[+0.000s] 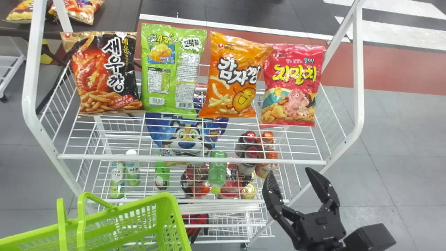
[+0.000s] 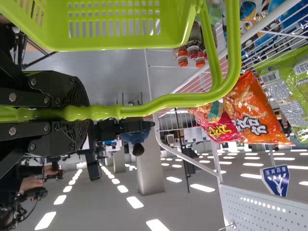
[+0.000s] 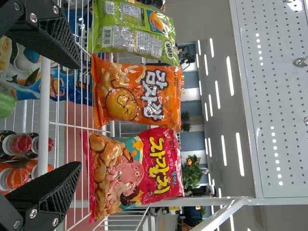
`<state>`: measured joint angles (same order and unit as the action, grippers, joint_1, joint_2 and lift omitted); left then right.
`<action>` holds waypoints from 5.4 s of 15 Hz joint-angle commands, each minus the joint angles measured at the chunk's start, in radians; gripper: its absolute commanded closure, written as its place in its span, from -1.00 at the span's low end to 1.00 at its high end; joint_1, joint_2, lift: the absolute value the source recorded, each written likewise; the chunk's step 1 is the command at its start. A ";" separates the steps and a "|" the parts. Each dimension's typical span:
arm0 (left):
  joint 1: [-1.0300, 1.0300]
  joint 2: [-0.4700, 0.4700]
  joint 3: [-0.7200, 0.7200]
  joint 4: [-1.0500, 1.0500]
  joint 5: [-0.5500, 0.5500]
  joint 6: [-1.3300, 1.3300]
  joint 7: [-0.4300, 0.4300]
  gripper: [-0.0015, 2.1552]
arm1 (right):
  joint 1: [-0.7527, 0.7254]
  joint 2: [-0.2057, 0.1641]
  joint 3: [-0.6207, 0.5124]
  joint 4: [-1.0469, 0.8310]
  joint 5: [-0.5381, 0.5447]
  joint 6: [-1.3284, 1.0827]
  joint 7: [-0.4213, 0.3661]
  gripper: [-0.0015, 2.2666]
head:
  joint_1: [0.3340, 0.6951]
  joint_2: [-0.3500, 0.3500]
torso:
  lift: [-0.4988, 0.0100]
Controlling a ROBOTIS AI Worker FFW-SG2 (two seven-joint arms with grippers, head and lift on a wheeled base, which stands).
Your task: Hold basket handle with left hand then pick Gamjakkang with right hand and place into basket
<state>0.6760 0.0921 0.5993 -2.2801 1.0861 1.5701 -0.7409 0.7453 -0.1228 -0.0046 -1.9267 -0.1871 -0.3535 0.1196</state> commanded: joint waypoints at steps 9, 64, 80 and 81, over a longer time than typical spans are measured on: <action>0.002 -0.002 -0.001 0.002 0.000 0.001 -0.003 0.99 | -0.060 0.003 0.006 -0.006 0.000 0.064 0.000 -0.91 | 1.00 -0.52 | 0.89; 0.007 0.003 0.017 0.005 0.005 0.001 -0.020 0.99 | -0.595 0.014 0.141 -0.517 -0.147 1.890 -0.086 0.98 | 1.00 0.15 | 0.89; 0.010 -0.005 0.017 0.011 0.006 0.001 -0.043 0.99 | -0.570 0.038 0.357 -0.419 -0.468 1.926 -0.072 0.81 | 1.00 1.00 | 0.89; 0.010 -0.005 0.017 0.011 0.006 0.001 -0.046 0.99 | -0.567 0.038 0.380 -0.405 -0.437 1.926 -0.067 0.55 | 1.00 1.00 | 0.89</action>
<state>0.6857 0.0875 0.6156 -2.2691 1.0921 1.5701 -0.7850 0.1724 -0.0845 0.3417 -2.3555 -0.6595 1.5640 0.0490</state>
